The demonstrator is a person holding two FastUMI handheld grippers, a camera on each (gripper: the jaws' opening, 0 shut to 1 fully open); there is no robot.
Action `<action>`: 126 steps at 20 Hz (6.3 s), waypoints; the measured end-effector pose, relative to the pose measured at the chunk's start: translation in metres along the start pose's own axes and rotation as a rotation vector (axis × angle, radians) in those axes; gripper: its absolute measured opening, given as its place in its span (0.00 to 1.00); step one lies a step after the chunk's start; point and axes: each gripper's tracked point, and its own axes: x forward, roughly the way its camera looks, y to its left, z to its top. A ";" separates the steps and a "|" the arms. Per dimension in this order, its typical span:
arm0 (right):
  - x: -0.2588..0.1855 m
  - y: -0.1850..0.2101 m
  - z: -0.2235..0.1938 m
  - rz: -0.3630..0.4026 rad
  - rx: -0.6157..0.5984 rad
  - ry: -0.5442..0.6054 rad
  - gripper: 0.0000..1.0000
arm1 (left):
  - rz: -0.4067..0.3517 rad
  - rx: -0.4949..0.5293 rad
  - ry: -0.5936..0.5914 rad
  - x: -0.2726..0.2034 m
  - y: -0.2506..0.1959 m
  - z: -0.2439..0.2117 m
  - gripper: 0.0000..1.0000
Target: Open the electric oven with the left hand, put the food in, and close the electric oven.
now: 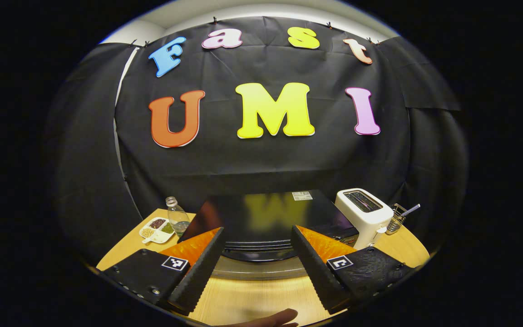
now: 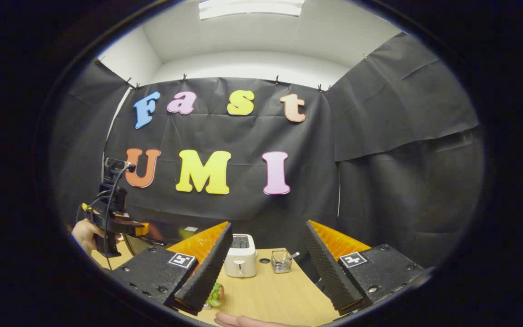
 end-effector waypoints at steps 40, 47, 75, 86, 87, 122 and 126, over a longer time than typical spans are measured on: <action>-0.054 0.011 -0.004 0.046 -0.006 0.011 1.00 | -0.024 -0.045 0.119 -0.076 -0.015 -0.171 0.98; -0.062 0.026 -0.017 0.074 -0.004 0.050 1.00 | -0.021 -0.056 0.107 -0.082 -0.019 -0.202 0.96; 0.072 0.108 -0.140 0.360 0.041 0.595 0.92 | -0.008 -0.028 -0.269 -0.207 0.019 -0.040 0.95; 0.091 0.141 -0.254 0.583 0.203 1.051 0.96 | 0.063 -0.034 -0.379 -0.259 0.048 0.011 0.95; 0.092 0.143 -0.262 0.592 0.223 1.077 0.83 | 0.042 -0.048 -0.370 -0.259 0.045 0.009 0.95; 0.046 0.300 -0.222 0.646 1.082 0.888 0.40 | 0.074 0.011 -0.358 -0.281 0.077 -0.008 0.95; 0.061 0.350 -0.227 0.611 1.136 0.784 0.40 | 0.070 0.012 -0.382 -0.287 0.083 -0.007 0.95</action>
